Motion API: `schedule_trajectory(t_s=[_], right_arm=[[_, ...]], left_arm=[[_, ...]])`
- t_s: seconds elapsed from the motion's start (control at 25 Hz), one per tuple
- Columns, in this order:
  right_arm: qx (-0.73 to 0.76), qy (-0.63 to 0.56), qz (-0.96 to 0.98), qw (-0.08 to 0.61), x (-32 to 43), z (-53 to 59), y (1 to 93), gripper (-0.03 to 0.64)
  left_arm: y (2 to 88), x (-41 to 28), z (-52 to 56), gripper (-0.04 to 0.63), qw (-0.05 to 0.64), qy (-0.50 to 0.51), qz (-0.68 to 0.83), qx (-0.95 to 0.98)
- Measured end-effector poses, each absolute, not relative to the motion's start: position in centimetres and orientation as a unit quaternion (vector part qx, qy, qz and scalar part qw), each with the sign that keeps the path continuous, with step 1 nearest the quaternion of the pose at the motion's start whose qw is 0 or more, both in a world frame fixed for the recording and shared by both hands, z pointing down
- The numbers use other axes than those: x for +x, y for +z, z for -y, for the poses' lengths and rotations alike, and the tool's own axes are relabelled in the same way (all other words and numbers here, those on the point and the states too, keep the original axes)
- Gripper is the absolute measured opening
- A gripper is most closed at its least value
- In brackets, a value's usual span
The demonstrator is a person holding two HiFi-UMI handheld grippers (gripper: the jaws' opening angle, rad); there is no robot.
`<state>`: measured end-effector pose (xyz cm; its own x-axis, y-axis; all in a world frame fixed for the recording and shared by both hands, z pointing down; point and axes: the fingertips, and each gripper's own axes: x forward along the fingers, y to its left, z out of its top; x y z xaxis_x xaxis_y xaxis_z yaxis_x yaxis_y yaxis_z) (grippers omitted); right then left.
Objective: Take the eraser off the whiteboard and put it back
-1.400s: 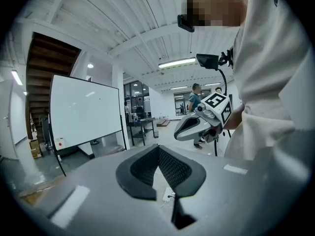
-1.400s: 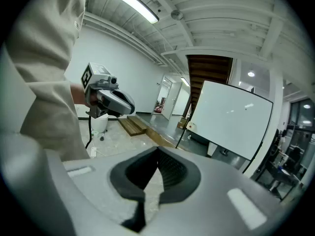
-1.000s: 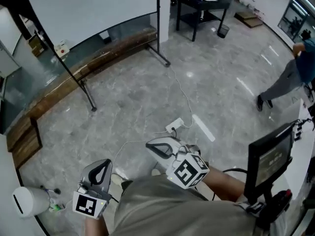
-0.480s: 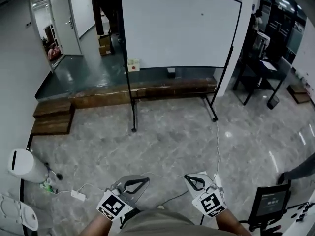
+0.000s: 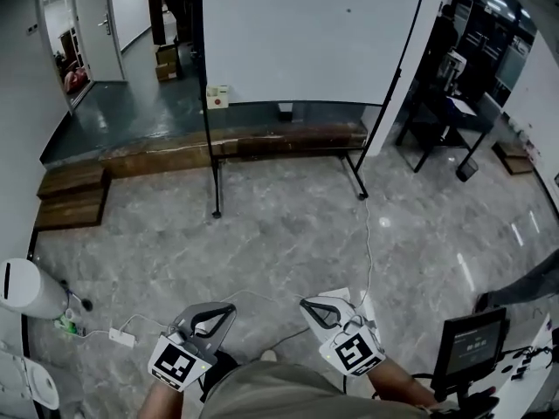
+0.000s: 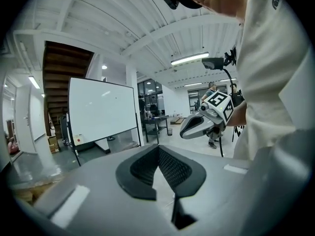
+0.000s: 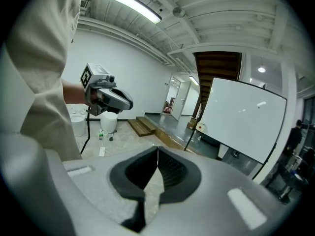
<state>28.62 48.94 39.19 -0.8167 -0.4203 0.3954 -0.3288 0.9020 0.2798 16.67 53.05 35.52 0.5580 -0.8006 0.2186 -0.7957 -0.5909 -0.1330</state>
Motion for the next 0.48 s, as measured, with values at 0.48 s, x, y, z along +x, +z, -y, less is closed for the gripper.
schedule_trajectory(t_s=[0.48], right_arm=[[0.214, -0.071, 0.949, 0.221, 27.5, -44.1, 40.2, 0.018]], left_arm=[[36.1, 13.9, -49.0, 0.006, -0.034, -0.138, -0.472, -0.87]])
